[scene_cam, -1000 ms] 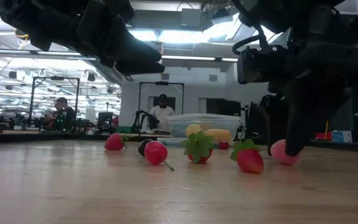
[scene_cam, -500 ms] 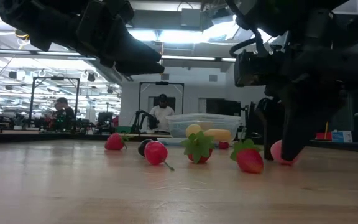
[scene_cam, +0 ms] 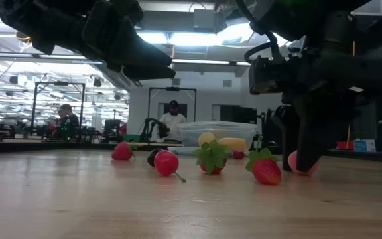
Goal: Pick and placing Produce into tupperware
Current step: Put the pink peach into the transparent container
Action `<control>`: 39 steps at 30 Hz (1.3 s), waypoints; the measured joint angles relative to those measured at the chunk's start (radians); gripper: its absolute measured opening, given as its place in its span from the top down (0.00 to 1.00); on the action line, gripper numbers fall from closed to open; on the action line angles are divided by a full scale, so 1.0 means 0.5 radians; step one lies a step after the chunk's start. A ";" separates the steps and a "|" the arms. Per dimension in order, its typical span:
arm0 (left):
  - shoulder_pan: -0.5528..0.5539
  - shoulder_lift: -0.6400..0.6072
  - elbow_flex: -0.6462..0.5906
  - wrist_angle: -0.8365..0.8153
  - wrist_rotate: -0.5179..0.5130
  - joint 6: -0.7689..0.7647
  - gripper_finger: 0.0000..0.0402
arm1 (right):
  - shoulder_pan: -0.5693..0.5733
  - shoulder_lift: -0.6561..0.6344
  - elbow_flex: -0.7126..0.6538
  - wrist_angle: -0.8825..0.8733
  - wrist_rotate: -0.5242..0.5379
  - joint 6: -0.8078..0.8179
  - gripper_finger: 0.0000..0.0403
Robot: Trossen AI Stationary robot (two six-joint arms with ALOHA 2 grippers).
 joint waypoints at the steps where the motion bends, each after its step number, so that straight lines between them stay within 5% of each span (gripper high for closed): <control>1: 0.001 0.000 0.000 0.000 0.000 0.000 0.24 | -0.001 0.000 0.000 -0.002 -0.019 0.023 0.46; 11: 0.000 0.000 0.000 0.000 0.000 0.000 0.24 | 0.000 0.002 -0.003 -0.021 -0.128 0.086 0.50; 20: 0.000 0.000 0.000 0.000 0.000 0.000 0.24 | 0.002 0.003 -0.007 -0.031 -0.165 0.092 0.76; 39: 0.000 0.000 0.000 0.009 0.000 0.001 0.24 | 0.007 -0.225 -0.015 -0.144 0.002 -0.025 0.77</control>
